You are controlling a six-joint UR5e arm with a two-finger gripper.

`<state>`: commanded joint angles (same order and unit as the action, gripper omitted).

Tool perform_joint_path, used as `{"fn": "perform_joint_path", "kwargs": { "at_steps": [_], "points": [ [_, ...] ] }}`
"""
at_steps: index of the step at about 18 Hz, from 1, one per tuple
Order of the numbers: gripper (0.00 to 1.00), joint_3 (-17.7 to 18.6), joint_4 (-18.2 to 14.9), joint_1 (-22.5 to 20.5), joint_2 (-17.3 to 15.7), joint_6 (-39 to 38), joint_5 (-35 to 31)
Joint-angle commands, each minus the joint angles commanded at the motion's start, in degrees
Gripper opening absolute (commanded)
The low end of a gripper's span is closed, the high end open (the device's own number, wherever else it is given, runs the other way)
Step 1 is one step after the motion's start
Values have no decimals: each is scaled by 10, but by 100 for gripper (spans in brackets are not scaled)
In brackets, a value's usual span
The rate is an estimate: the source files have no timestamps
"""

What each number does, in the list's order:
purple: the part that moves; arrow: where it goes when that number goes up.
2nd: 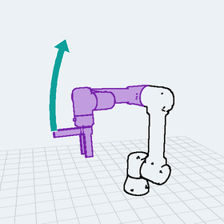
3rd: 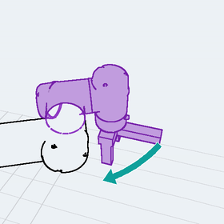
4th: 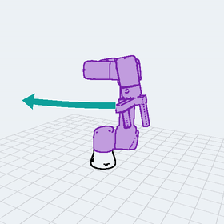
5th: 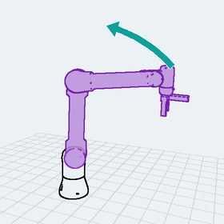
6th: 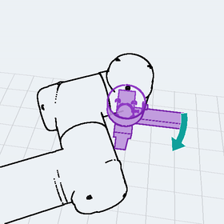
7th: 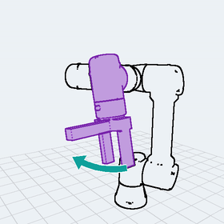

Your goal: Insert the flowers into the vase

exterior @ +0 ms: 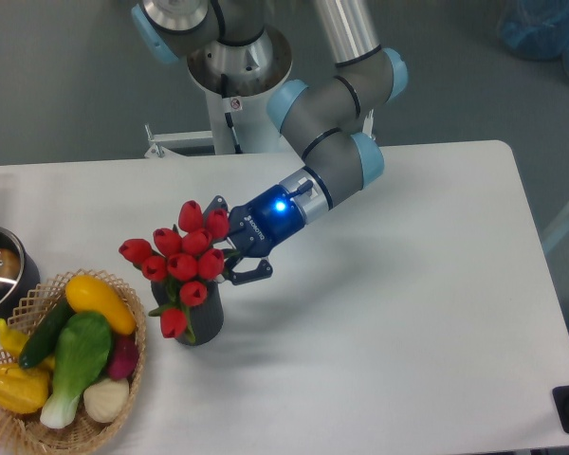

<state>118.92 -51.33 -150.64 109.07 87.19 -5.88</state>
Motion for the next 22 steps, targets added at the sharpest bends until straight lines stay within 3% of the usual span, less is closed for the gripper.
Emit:
{"fn": "perform_joint_path", "kwargs": {
  "at_steps": [14, 19, 22],
  "points": [
    [100, 4, 0, -25, -14, -2, -19],
    [100, -29, 0, -44, -14, -1, -43],
    [100, -56, 1, -51, -20, 0, -103]
  ]
}}
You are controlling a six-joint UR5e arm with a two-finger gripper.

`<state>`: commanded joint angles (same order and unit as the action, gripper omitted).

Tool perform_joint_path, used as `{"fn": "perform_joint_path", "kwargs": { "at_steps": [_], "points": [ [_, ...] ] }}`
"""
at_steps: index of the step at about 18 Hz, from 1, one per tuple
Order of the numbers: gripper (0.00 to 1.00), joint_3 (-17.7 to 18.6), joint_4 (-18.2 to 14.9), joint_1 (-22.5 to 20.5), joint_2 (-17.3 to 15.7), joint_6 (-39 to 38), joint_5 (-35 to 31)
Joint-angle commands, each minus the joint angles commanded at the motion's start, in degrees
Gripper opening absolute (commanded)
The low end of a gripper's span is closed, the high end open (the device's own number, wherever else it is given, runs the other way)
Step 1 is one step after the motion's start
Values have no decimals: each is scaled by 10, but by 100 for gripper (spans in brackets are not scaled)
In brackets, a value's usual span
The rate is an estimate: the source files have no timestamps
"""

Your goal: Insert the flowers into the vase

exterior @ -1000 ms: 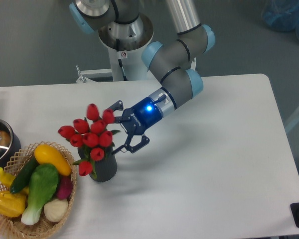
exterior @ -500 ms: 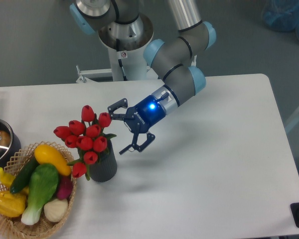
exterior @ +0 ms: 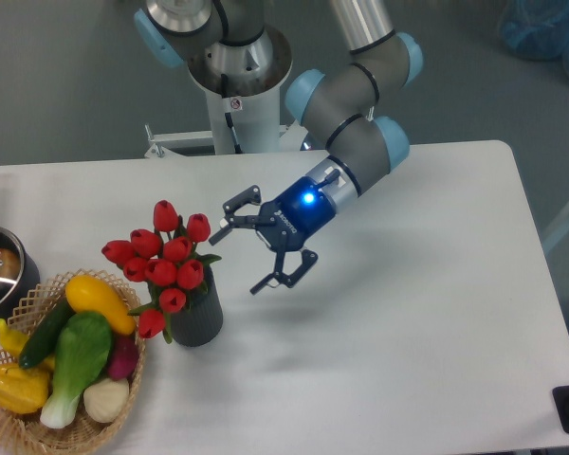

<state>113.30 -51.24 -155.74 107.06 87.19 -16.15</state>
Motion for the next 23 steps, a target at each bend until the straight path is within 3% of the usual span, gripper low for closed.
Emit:
{"fn": "perform_joint_path", "kwargs": {
  "at_steps": [7, 10, 15, 19, 23],
  "points": [
    [100, -47, -1, -35, -66, -4, -193],
    [100, -73, -1, -36, -75, -5, -286],
    [100, -108, 3, -66, -63, 0, -427],
    [100, -149, 3, -79, -26, 1, -557],
    [100, -164, 1, -113, 0, 23, -570]
  ]
}}
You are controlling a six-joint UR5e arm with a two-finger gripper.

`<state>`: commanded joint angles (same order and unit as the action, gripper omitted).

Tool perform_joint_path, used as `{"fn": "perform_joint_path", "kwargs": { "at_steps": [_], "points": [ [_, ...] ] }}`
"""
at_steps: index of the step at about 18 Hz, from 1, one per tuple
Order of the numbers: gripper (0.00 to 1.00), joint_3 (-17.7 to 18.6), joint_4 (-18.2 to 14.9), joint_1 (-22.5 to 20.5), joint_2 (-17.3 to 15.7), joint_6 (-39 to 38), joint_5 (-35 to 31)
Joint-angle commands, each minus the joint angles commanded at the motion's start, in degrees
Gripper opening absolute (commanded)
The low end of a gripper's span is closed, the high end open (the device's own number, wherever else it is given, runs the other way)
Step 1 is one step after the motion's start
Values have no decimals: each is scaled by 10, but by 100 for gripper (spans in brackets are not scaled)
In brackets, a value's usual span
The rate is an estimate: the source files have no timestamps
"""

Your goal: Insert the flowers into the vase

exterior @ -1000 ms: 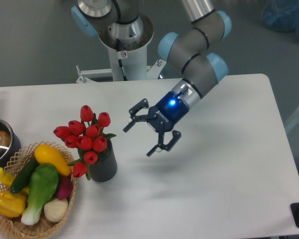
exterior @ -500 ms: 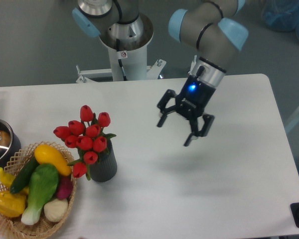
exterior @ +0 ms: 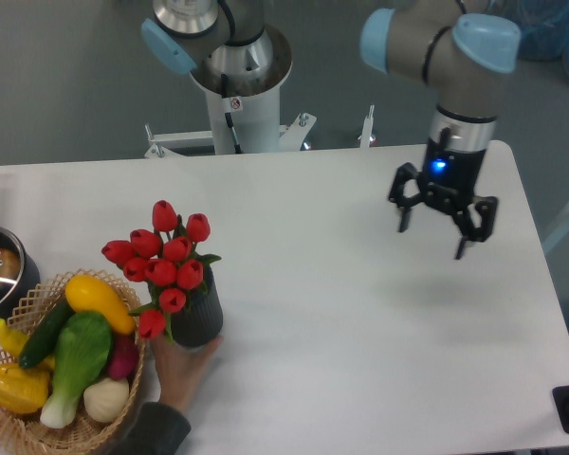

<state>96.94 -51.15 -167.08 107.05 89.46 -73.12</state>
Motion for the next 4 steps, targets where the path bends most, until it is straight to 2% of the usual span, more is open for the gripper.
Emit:
{"fn": "perform_joint_path", "kwargs": {
  "at_steps": [4],
  "points": [
    [100, -7, 5, -4, 34, 5, -42]
  ]
}}
